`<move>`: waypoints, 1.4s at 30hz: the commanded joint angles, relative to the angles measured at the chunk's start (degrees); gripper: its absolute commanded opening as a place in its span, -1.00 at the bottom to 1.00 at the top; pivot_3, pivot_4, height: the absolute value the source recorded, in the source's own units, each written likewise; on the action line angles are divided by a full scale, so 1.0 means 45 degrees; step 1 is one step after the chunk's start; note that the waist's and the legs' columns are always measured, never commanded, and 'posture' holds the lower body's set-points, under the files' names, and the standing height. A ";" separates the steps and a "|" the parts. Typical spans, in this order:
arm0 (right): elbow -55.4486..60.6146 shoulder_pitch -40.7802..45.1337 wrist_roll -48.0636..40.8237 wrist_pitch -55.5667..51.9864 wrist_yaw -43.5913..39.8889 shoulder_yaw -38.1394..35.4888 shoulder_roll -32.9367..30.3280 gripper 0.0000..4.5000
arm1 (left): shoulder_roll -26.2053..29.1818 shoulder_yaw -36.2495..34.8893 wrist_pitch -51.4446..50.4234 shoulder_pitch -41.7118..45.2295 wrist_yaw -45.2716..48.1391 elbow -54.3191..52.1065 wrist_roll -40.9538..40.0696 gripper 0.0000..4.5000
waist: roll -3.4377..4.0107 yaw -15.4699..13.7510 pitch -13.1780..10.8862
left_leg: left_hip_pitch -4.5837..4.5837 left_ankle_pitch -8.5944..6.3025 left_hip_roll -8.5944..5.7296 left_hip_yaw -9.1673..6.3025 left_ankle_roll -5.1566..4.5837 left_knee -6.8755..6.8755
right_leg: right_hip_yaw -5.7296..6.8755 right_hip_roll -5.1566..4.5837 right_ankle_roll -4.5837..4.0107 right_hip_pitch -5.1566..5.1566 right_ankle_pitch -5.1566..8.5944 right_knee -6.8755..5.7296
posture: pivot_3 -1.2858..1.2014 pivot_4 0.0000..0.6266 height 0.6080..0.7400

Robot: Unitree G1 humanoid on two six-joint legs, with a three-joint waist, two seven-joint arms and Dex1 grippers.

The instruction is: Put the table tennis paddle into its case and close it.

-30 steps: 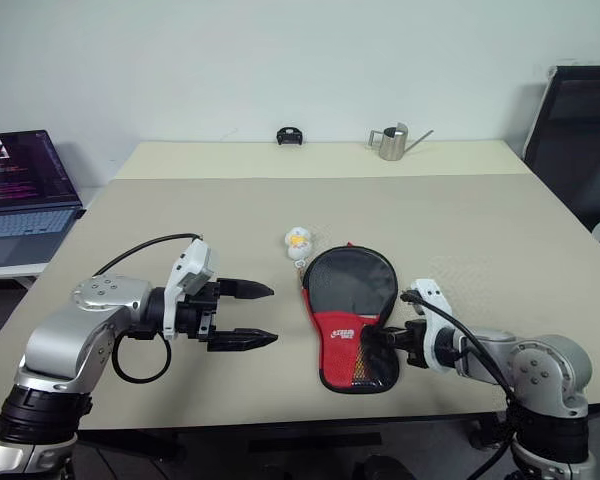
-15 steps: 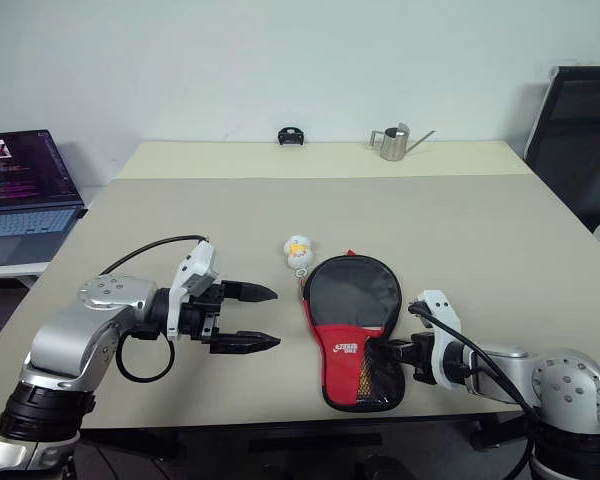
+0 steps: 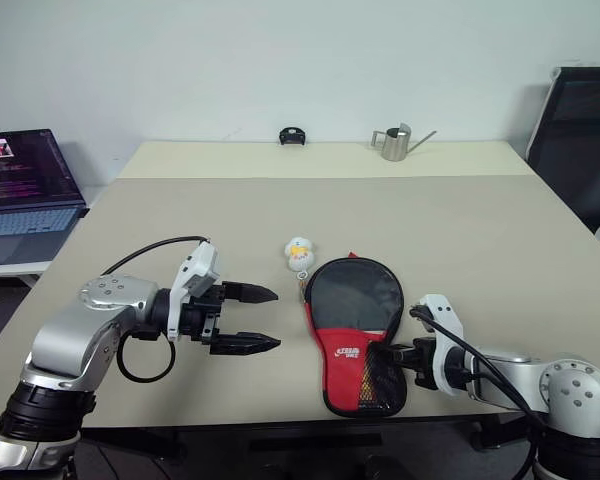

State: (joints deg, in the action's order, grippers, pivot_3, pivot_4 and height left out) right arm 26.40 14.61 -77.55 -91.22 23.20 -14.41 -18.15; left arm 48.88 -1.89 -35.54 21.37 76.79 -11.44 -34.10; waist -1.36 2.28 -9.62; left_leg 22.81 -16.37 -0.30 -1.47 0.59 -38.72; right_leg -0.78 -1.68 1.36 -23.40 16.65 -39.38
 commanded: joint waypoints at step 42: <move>0.1805 0.2306 0.4061 0.7753 -0.9094 0.3995 -0.5916 0.99 | -0.1107 -0.1020 0.0819 -0.0384 -0.2102 0.0010 -0.0015 1.00 | -0.0002 -0.0162 0.0001 | -0.0001 -0.0011 0.0018 -0.0005 -0.0021 -0.0022 | 0.0004 0.0015 0.0028 0.0045 -0.0033 0.0083 | 0.03 -0.52 1.00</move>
State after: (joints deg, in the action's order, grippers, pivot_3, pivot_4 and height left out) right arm 34.16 23.62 -60.96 -57.90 -15.57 3.06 -45.10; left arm 44.42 -4.86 -33.11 18.84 69.14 -10.88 -33.95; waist -1.36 1.55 -9.61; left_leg 22.79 -16.42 -0.22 -1.48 0.49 -38.82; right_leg -0.78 -1.61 1.48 -23.20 16.50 -39.02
